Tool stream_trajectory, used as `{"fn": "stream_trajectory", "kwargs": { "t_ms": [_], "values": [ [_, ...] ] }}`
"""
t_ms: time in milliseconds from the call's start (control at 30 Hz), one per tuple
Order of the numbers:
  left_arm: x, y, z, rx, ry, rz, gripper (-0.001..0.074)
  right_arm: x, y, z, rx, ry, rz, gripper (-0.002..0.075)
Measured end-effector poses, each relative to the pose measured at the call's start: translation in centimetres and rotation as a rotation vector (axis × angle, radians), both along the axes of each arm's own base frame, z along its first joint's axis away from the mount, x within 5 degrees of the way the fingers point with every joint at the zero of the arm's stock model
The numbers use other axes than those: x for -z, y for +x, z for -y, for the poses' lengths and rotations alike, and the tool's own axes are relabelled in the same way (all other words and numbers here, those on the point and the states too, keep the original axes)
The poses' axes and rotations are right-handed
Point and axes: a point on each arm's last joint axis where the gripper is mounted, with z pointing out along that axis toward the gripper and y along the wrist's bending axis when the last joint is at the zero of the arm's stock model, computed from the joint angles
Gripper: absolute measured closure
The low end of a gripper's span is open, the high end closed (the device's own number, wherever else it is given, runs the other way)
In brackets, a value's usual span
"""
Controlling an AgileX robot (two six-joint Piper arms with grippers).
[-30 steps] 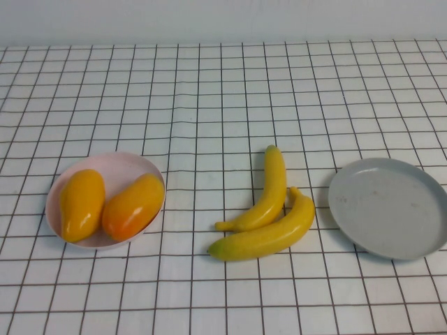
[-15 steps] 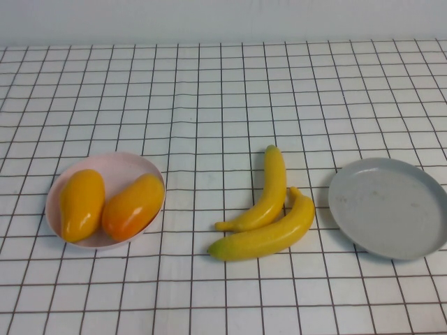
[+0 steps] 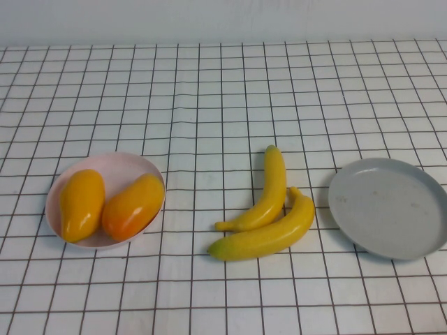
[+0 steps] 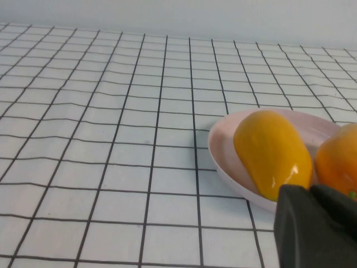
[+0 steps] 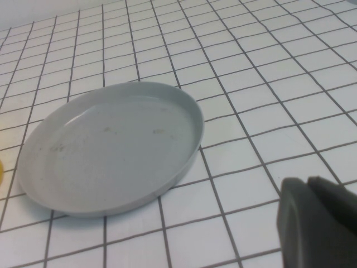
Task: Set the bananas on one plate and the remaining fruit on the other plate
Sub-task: Put another type of fruit in the right plate
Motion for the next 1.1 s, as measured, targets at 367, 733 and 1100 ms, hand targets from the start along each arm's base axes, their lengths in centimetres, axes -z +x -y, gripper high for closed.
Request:
{"fn": "stream_trajectory", "kwargs": {
  "t_ms": [367, 733, 1100],
  "values": [
    [0.7, -0.2, 0.6, 0.074, 0.051, -0.072, 0.0738, 0.0, 0.0, 0.0, 0.000, 0.000, 0.000, 0.0742],
    [0.9, -0.3, 0.8, 0.108, 0.084, -0.091, 0.0738, 0.0, 0.0, 0.0, 0.000, 0.000, 0.000, 0.0742],
    [1.3, -0.3, 1.2, 0.150, 0.088, -0.107, 0.0738, 0.0, 0.0, 0.0, 0.000, 0.000, 0.000, 0.0742]
  ]
}}
